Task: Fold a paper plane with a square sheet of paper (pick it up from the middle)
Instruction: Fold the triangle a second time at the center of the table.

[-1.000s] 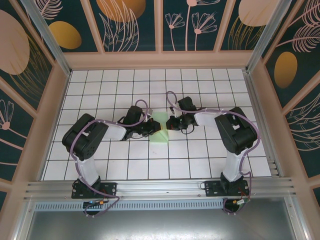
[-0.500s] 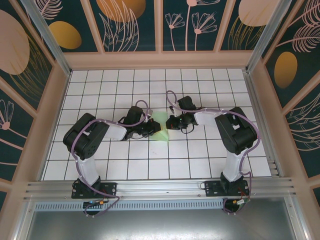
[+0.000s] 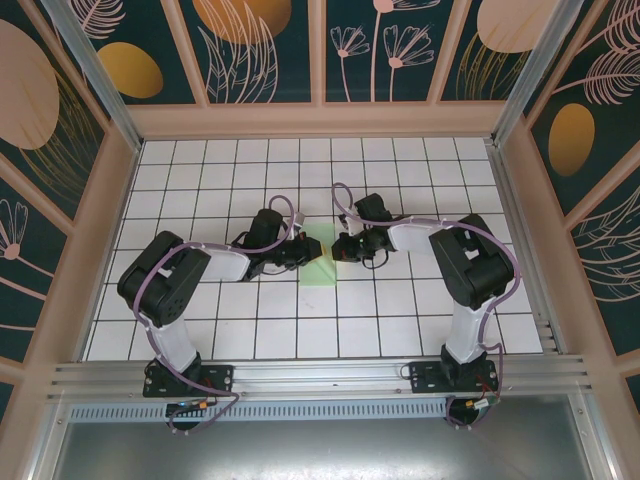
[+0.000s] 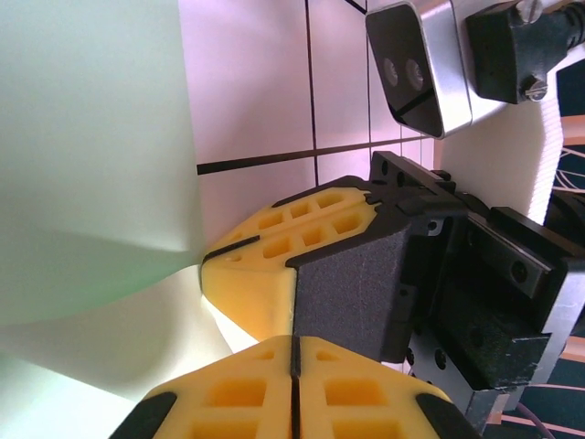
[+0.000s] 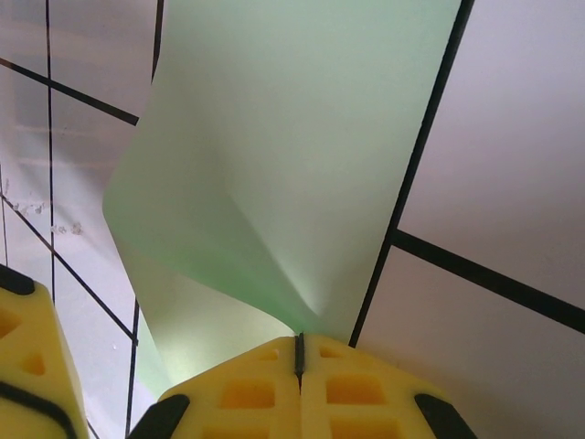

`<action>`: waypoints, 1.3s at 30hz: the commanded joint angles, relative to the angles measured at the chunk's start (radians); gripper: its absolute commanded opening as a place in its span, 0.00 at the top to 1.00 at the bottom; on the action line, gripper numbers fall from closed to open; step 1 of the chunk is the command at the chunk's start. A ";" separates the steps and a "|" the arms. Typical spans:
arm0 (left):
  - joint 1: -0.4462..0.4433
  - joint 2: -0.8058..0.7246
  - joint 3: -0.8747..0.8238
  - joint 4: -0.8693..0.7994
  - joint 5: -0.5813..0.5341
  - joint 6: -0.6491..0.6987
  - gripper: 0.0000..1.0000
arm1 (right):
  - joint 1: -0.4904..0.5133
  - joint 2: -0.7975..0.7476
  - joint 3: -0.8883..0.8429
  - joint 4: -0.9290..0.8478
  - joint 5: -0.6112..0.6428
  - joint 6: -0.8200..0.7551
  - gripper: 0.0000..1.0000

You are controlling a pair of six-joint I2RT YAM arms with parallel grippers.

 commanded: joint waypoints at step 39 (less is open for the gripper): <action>-0.020 0.113 0.041 -0.034 -0.006 0.011 0.90 | 0.004 0.032 0.064 -0.050 0.036 -0.023 1.00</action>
